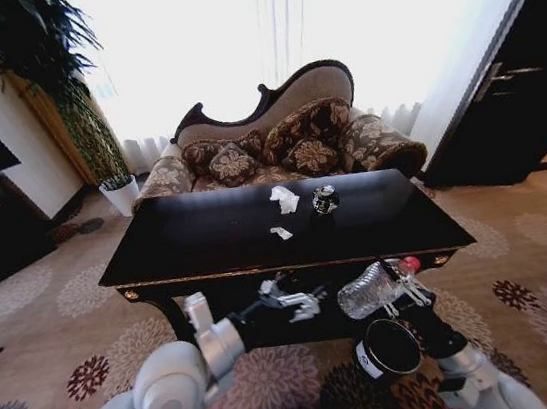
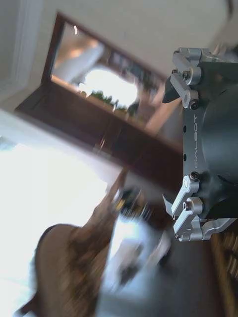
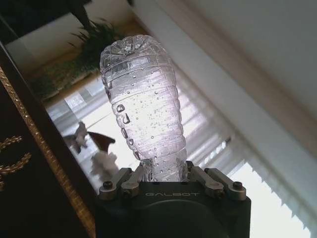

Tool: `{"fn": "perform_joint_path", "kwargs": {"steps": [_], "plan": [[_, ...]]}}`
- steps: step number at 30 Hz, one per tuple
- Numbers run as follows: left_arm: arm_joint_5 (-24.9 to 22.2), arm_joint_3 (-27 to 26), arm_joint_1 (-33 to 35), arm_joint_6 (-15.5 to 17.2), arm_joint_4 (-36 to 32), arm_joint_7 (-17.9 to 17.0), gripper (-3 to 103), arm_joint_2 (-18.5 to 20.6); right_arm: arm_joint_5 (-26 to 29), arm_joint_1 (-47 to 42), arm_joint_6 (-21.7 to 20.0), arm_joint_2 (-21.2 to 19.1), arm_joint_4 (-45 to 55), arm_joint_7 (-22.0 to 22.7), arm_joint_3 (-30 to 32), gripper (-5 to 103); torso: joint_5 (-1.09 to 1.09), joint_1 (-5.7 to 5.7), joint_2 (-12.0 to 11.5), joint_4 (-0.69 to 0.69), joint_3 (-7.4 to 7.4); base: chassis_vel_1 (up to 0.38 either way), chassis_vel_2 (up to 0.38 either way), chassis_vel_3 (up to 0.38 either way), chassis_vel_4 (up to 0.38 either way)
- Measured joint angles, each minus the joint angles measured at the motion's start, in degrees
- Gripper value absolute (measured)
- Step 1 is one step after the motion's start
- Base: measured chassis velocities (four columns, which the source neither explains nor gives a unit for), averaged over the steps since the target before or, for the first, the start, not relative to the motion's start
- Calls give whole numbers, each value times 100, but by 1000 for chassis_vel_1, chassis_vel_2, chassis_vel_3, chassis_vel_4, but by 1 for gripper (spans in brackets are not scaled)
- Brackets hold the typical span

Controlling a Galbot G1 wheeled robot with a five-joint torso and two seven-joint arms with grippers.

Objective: Move to the front of the table and place the trash on the table into the trash bin.

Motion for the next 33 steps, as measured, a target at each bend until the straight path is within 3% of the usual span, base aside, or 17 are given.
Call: {"fn": "perform_joint_path", "kwargs": {"steps": [1,2,6,10,17,20,24,26,33], "plan": [[324,-417,294,-88,72,102,100,11,246,-6,-67,18,-137,-34,-62,26,0,0,0,-1,0,0,0,0,0],[324,-417,294,-88,72,102,100,11,246,-6,-67,18,-137,-34,-62,26,0,0,0,-1,0,0,0,0,0],[1028,-1450,1178,-348,399,447,100,46,881,1,-219,45,-714,-51,-207,26,0,0,0,1,0,0,0,0,0],[1271,-1945,1373,-530,574,509,100,-13,1367,8,-358,27,-1066,-132,-315,26,0,0,0,0,0,0,0,0,0],[1502,-2733,1531,-718,801,607,100,-108,2176,21,-569,-60,-1537,-284,-613,26,0,0,0,0,0,0,0,0,0],[1633,-3201,1684,-912,1068,732,100,-136,3004,33,-767,-83,-1831,-426,-825,25,2,0,0,2,0,0,0,0,0],[1736,-3416,1760,-1071,1363,892,100,-155,3418,68,-817,-29,-2162,-501,-815,25,0,0,0,-7,1,0,0,0,0],[1817,-3634,2000,-1189,1442,978,100,-238,3561,183,-887,-35,-2365,-542,-831,25,0,0,0,-1,1,0,0,0,0],[1888,-4370,2881,-1518,1524,1117,100,-646,3955,644,-1197,-141,-2956,-667,-1037,25,0,0,0,1,0,0,0,0,0]]}}
